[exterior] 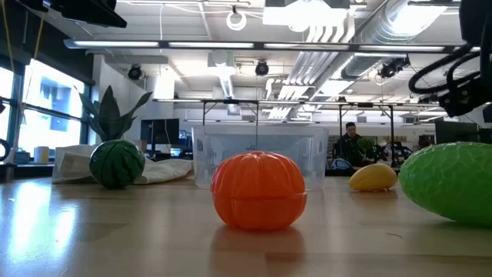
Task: Pick and placing Produce into tupperware
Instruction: Put the red apple into the transparent container
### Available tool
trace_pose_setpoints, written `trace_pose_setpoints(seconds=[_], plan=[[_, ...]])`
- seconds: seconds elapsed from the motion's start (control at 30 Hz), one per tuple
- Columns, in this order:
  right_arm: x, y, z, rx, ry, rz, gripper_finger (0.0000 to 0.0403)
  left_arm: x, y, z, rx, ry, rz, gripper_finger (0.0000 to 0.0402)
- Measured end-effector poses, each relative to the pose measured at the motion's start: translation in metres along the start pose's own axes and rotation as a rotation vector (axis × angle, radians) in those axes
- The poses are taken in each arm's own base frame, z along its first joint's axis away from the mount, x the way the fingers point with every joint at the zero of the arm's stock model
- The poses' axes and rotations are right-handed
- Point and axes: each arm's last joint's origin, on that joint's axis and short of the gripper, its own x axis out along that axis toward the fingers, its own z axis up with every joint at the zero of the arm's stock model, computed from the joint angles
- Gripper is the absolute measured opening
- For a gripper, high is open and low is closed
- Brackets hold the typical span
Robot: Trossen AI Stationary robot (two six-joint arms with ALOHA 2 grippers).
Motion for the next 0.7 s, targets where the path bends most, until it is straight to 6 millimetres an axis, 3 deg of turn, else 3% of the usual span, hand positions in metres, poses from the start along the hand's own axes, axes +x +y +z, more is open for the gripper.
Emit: trace_pose_setpoints(seconds=[0.23,0.7], plan=[[-0.051,0.002,0.002,-0.018,-0.117,0.051,0.0263,0.0,0.0,0.0,0.0,0.0,0.0,0.0085],[-0.204,-0.004,0.022,-0.183,-0.619,0.255,0.0262,0.0,0.0,0.0,0.0,0.0,0.0,0.0085]])
